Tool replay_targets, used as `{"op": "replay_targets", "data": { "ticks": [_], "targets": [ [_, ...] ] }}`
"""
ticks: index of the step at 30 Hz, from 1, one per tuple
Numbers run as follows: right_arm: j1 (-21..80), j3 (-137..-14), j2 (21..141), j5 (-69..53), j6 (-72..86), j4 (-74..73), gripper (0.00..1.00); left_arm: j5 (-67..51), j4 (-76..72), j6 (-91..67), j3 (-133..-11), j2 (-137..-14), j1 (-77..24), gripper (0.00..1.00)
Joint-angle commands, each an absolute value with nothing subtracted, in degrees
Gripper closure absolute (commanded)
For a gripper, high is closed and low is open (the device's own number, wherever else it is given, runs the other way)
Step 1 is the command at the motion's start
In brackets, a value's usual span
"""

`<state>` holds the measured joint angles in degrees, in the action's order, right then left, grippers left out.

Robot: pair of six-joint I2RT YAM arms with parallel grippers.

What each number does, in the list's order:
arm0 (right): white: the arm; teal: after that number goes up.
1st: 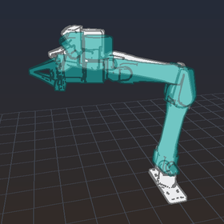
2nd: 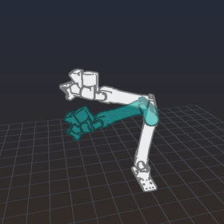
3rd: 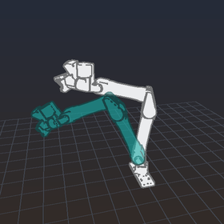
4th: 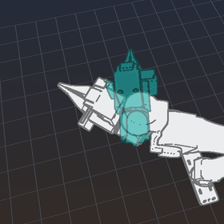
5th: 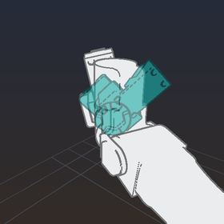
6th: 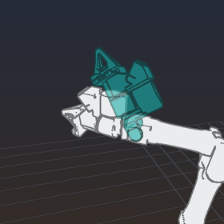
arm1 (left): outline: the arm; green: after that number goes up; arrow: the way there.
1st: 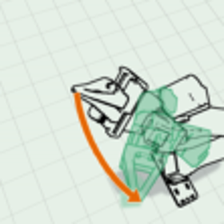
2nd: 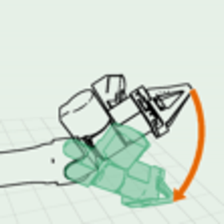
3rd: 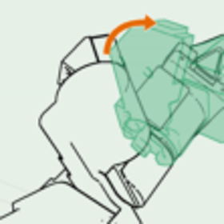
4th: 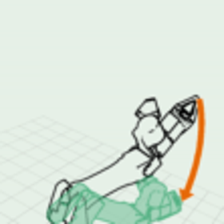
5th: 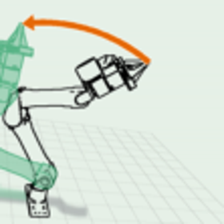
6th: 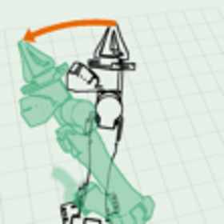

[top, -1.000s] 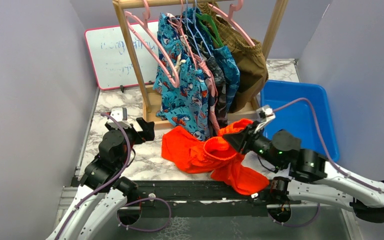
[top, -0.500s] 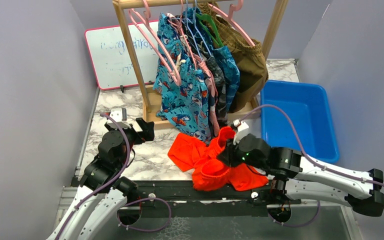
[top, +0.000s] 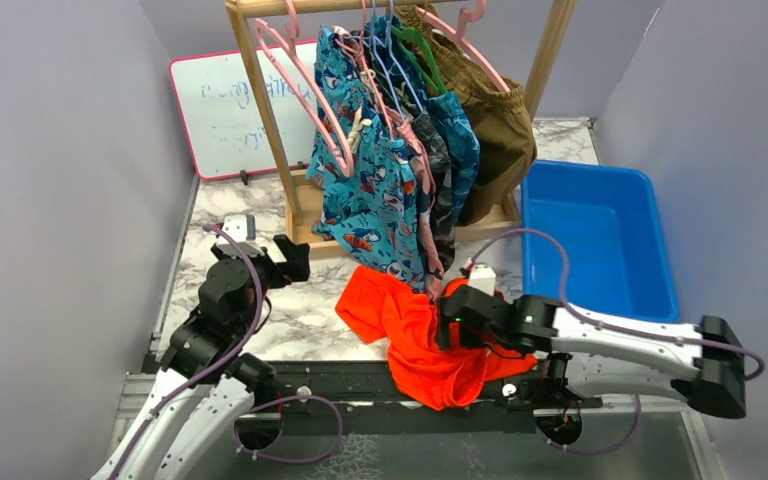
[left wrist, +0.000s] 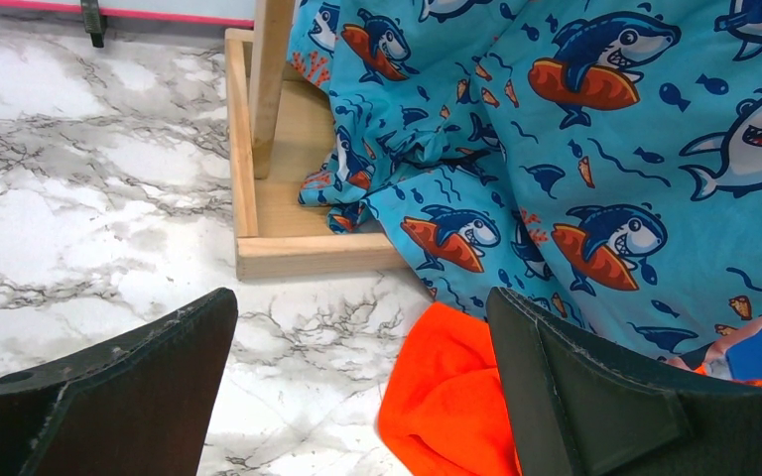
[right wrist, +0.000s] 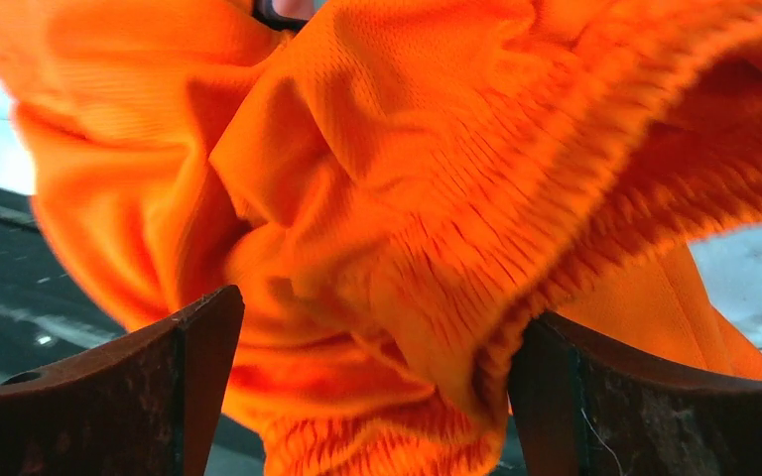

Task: Remove the shorts from the hanger
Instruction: Pick up the shorts at the center of the board.

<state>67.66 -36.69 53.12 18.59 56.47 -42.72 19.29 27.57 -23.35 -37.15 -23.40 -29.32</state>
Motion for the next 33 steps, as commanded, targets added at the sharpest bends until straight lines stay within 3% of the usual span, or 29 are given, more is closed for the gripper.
{"op": "replay_targets", "data": {
  "ticks": [1, 11, 16, 21, 22, 33],
  "targets": [
    [68.01, -40.52, 64.98, 17.12, 55.31, -36.77, 0.01, 18.18, 27.28, -23.18, -37.8, -23.39, -28.93, 0.01],
    [68.21, -46.07, 88.82, 21.54, 57.77, -38.15, 0.03, 18.45, 27.33, -23.25, -37.71, -22.76, -28.92, 0.01],
    [71.56, -46.97, 95.02, 29.36, 64.52, -45.4, 0.5, 18.45, 27.42, -23.29, -37.71, -22.76, -28.92, 0.01],
    [72.7, -47.66, 90.12, 33.84, 63.86, -46.9, 0.94, 18.45, 27.4, -23.29, -37.71, -22.81, -28.91, 0.01],
    [72.72, -48.06, 87.15, 34.74, 63.26, -46.98, 0.98, 18.45, 27.39, -23.25, -37.71, -22.85, -28.92, 0.01],
    [72.73, -51.91, 47.08, 37.47, 45.75, -36.5, 0.99, 18.5, 27.42, -23.23, -37.71, -23.06, -28.92, 0.01]
  ]
}}
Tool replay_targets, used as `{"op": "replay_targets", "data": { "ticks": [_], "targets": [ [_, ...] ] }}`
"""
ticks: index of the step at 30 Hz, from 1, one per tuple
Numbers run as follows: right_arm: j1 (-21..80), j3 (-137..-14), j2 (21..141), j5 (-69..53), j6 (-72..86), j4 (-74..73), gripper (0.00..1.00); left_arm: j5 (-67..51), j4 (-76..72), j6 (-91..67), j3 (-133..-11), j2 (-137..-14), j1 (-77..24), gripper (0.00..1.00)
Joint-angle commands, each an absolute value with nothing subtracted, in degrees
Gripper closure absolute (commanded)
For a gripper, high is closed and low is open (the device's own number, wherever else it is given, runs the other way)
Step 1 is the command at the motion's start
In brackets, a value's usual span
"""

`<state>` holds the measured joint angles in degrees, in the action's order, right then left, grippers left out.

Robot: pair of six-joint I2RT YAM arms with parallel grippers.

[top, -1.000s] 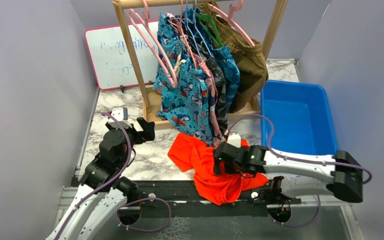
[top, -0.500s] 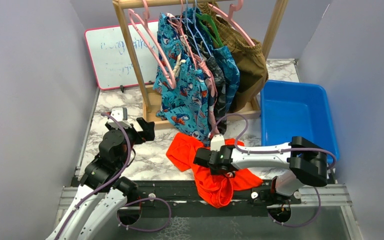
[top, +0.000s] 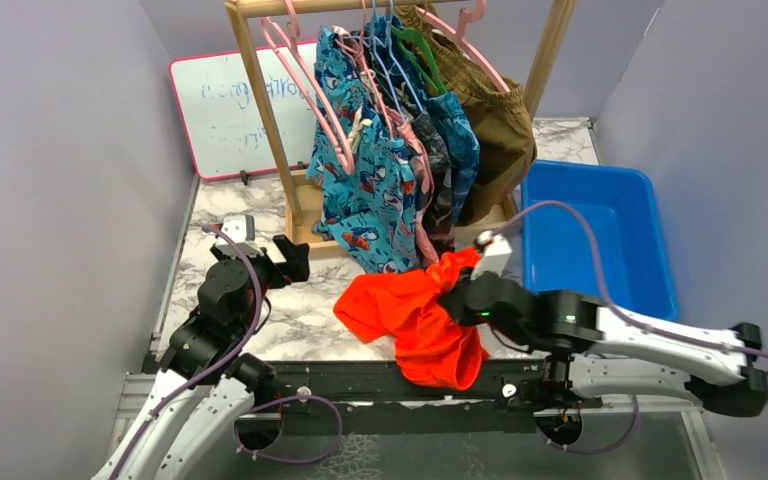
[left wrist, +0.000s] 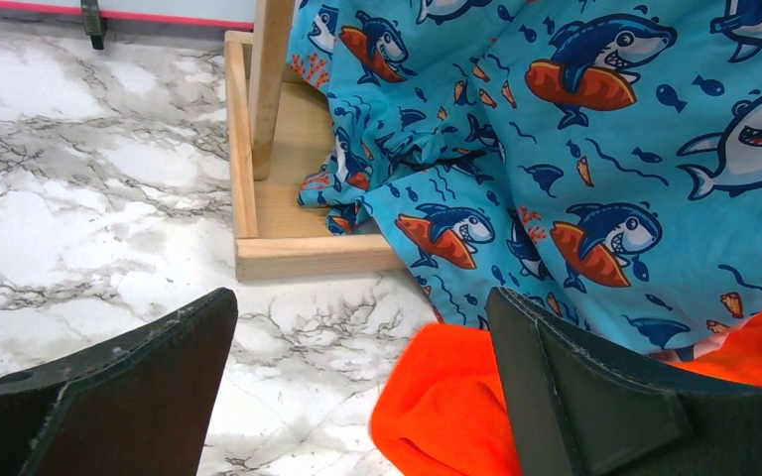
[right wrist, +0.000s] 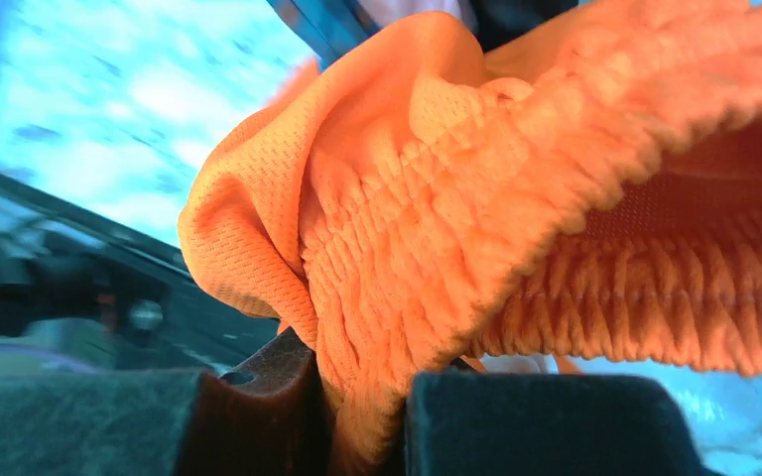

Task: Remove the shorts from the hanger
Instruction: Pick up the shorts at the center of the board, then place the shorts in the basket.

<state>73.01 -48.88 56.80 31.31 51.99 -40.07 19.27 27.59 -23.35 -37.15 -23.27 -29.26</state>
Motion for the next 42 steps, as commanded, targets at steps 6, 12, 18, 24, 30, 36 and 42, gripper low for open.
{"op": "replay_targets", "data": {
  "ticks": [6, 12, 18, 24, 30, 36, 42],
  "targets": [
    [72.76, -60.34, 38.5, 43.85, 42.73, -43.37, 0.99, 18.55, 27.4, -23.27, -37.78, -23.44, -28.84, 0.01],
    [72.74, -69.28, 38.46, 53.76, 37.22, -46.61, 0.99, 18.62, 27.38, -23.24, -37.79, -23.56, -28.83, 0.01],
    [72.75, -78.1, 45.06, 66.43, 31.45, -48.48, 0.99, 18.63, 27.42, -23.31, -37.79, -23.64, -28.74, 0.01],
    [72.76, -78.25, 52.21, 83.57, 4.89, -25.71, 0.99, 18.3, 27.36, -23.29, -37.79, -24.09, -28.74, 0.01],
    [71.21, -78.49, 52.18, 81.81, -4.48, -16.68, 0.99, 18.02, 27.33, -23.36, -37.79, -24.34, -28.66, 0.01],
    [64.83, -69.29, 53.58, 75.05, -21.34, 2.39, 0.99, 17.37, 27.31, -23.25, -37.88, -25.1, -28.64, 0.01],
    [37.84, -79.52, 65.14, 49.73, 8.55, -34.27, 0.99, 17.62, 27.33, -23.38, -37.84, -24.79, -28.56, 0.01]
  ]
}}
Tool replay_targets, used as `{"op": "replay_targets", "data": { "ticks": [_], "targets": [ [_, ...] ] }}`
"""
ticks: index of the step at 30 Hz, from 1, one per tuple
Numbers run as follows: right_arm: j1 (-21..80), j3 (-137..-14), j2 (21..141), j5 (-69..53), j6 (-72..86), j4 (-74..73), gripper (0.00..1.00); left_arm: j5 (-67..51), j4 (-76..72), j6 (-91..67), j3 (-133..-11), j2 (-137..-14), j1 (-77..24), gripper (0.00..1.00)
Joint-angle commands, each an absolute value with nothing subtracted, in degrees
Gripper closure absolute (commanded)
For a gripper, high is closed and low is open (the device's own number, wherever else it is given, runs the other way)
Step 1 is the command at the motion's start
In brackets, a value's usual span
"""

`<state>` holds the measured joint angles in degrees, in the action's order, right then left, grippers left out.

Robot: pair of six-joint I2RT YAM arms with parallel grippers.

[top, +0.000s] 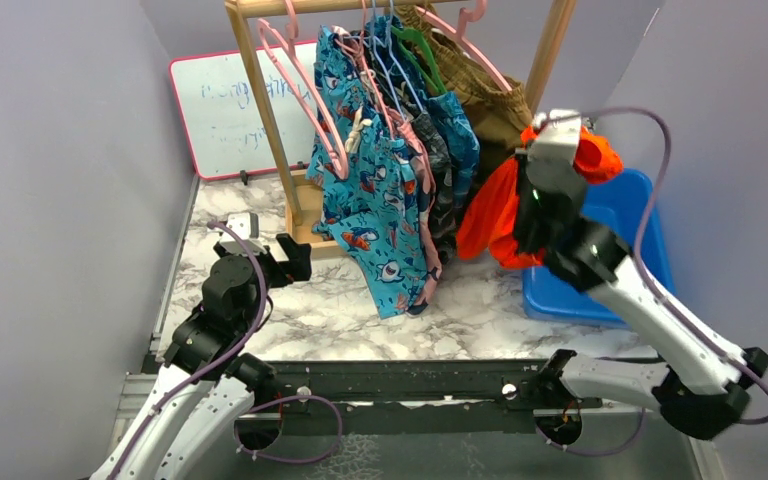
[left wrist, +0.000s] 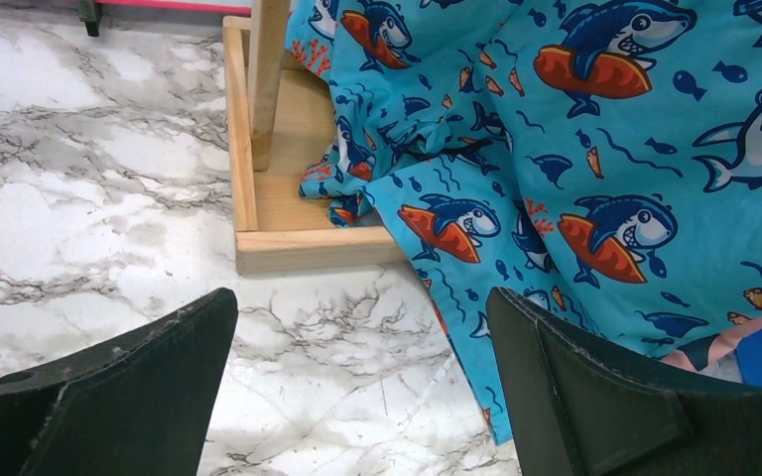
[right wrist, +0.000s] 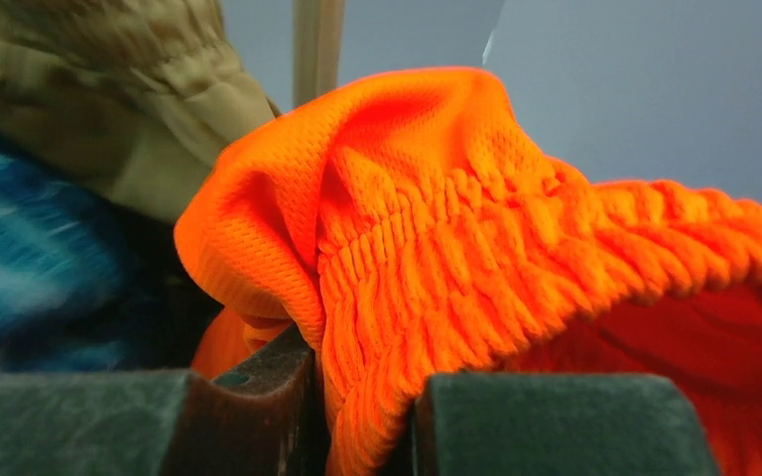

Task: Remove the shorts from the hanger
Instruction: Place the shorts in the basket.

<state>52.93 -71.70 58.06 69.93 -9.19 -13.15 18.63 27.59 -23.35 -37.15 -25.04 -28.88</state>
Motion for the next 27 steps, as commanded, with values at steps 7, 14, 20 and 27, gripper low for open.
{"op": "replay_targets", "data": {
  "ticks": [7, 14, 20, 27],
  "targets": [
    [11.73, -81.28, 64.79, 32.49, 12.21, -35.43, 0.99, 18.01, 27.32, -23.22, -37.79, -24.44, -28.58, 0.01],
    [6.59, -94.78, 66.65, 37.28, 10.43, -39.73, 0.99, 17.8, 27.33, -23.15, -37.88, -24.96, -28.49, 0.01],
    [6.51, -94.41, 65.93, 46.26, 4.47, -33.06, 0.98, 17.58, 27.26, -23.16, -37.88, -24.78, -28.34, 0.01],
    [5.04, -84.01, 66.82, 39.83, 11.87, -35.57, 0.98, 17.57, 27.31, -23.12, -37.84, -24.19, -28.32, 0.01]
  ]
}}
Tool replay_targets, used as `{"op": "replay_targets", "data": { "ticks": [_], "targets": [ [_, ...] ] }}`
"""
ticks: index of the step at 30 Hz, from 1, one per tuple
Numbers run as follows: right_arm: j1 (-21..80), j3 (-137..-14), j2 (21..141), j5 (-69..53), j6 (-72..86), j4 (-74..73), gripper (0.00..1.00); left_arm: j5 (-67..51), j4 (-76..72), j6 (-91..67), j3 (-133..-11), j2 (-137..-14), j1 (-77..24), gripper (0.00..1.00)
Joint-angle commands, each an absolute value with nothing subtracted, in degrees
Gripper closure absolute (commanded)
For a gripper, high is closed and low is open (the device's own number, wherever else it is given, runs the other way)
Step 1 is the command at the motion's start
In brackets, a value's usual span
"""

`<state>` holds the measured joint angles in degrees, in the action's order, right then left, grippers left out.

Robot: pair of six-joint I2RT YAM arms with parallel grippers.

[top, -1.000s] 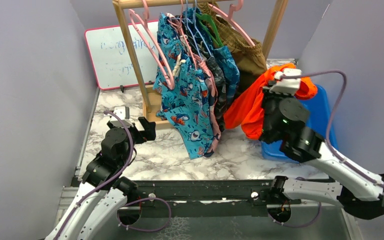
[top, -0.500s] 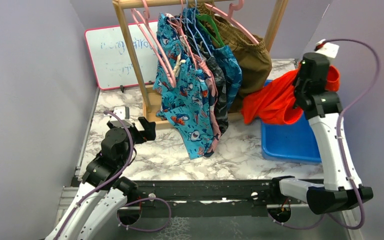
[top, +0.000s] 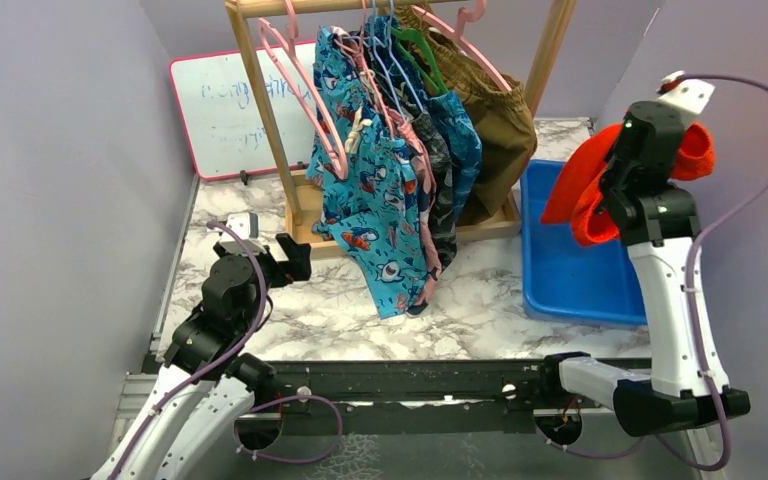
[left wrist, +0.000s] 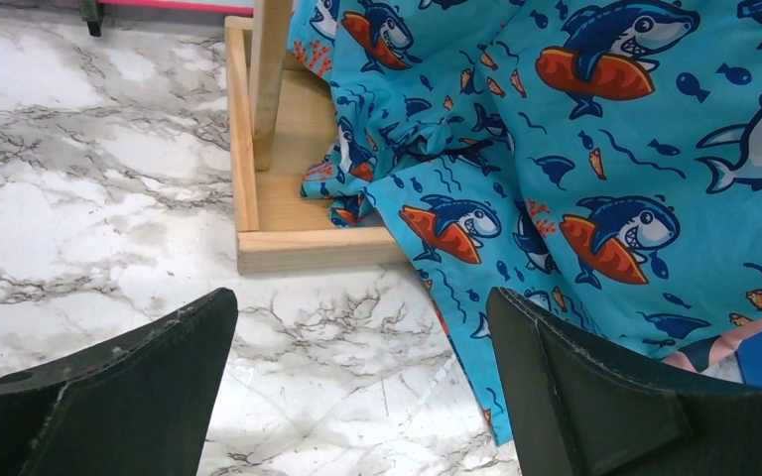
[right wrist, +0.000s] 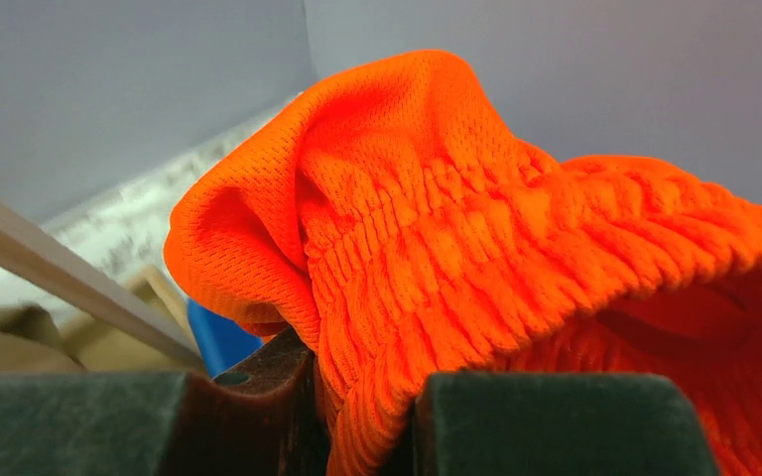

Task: Remove the shorts from the hanger
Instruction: Place the shorts in the basket.

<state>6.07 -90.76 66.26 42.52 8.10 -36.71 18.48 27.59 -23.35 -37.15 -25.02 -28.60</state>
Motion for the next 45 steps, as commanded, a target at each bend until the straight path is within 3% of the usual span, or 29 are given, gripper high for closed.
{"op": "replay_targets", "data": {
  "ticks": [1, 7, 12, 21, 28, 37, 41, 45],
  "targets": [
    [4.79, -81.71, 66.35, 37.82, 13.51, -35.57, 0.98, 17.58, 27.32, -23.19, -37.8, -24.04, -28.35, 0.01],
    [3.81, -68.16, 66.43, 29.74, 19.96, -33.64, 0.98, 17.39, 27.33, -23.2, -37.86, -24.15, -28.32, 0.01],
    [-3.33, -62.52, 71.1, 16.57, 22.1, -30.15, 0.99, 16.95, 27.31, -23.13, -37.88, -24.24, -28.33, 0.01],
    [-17.33, -65.81, 76.2, 7.33, 32.33, -28.79, 0.98, 17.23, 27.33, -23.19, -37.79, -23.78, -28.26, 0.01],
    [-18.1, -65.47, 81.08, 4.74, 41.66, -21.99, 0.99, 17.1, 27.33, -23.14, -37.71, -23.89, -28.31, 0.01],
    [-18.02, -71.19, 91.76, 2.99, 37.75, -22.45, 0.97, 17.05, 27.31, -23.14, -37.79, -24.36, -28.3, 0.01],
    [-17.53, -72.33, 99.16, -1.55, 32.89, -24.06, 0.9, 16.97, 27.27, -23.23, -37.79, -24.65, -28.3, 0.01],
    [-16.12, -69.33, 100.12, -3.41, 28.88, -21.02, 0.7, 16.96, 27.25, -23.22, -37.79, -25.0, -28.3, 0.01]
  ]
}}
